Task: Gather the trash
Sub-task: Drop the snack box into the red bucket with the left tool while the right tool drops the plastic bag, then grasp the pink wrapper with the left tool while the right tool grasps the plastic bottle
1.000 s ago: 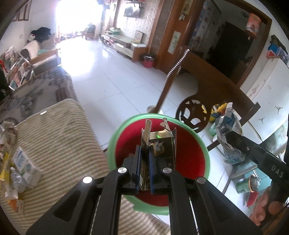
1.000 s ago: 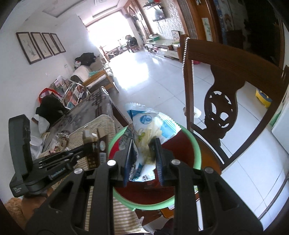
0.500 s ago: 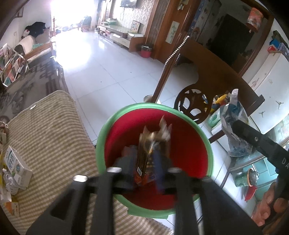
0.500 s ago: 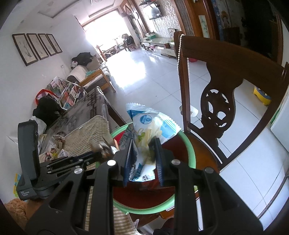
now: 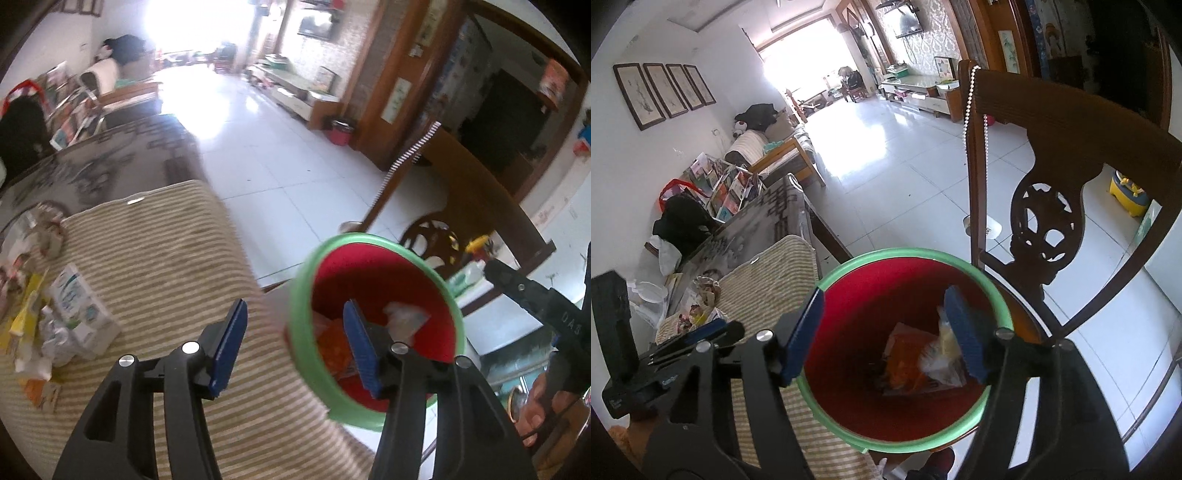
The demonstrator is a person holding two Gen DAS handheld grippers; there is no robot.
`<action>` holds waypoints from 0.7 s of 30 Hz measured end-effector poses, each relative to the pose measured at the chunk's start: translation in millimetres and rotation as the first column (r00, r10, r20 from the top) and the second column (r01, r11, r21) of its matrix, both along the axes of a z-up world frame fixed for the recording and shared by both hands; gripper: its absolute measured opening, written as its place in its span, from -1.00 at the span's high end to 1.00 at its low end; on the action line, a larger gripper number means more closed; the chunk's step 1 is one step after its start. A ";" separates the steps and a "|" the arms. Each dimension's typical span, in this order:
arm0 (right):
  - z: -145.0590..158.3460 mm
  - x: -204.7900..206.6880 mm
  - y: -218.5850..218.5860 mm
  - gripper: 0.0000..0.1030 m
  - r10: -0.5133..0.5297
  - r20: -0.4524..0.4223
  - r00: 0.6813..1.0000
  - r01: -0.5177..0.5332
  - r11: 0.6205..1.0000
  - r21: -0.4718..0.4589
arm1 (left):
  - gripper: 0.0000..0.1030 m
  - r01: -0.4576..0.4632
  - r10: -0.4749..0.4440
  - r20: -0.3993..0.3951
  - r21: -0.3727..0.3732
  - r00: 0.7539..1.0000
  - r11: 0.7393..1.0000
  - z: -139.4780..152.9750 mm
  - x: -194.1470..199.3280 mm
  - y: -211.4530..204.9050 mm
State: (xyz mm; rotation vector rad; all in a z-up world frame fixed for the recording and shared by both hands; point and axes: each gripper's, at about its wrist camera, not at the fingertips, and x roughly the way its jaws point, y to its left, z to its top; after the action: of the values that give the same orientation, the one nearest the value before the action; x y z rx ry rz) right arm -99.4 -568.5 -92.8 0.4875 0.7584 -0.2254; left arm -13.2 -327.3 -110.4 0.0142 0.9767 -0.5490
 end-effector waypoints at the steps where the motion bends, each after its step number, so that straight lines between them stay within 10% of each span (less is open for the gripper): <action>1: -0.1 2.6 4.0 -0.31 0.005 0.000 1.000 -0.005 1.000 0.004 | -0.01 -0.015 0.015 -0.001 0.001 1.000 1.000 -0.9 0.3 6.4; 14: 2.7 53.3 99.3 -0.38 0.184 -0.008 0.983 -0.184 0.983 0.002 | -0.01 -0.242 0.243 -0.004 0.038 0.970 0.969 -13.9 15.7 141.9; 21: 5.0 74.1 156.9 -0.41 0.233 -0.013 0.972 -0.233 0.972 0.001 | -0.16 -0.325 0.285 0.197 0.219 0.938 0.920 4.4 51.6 251.1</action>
State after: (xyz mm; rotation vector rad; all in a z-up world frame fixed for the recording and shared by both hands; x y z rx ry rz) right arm -25.4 -411.6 -87.8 0.3923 0.8216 -0.0094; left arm 38.4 -76.2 -106.0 0.1263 0.8622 -0.1314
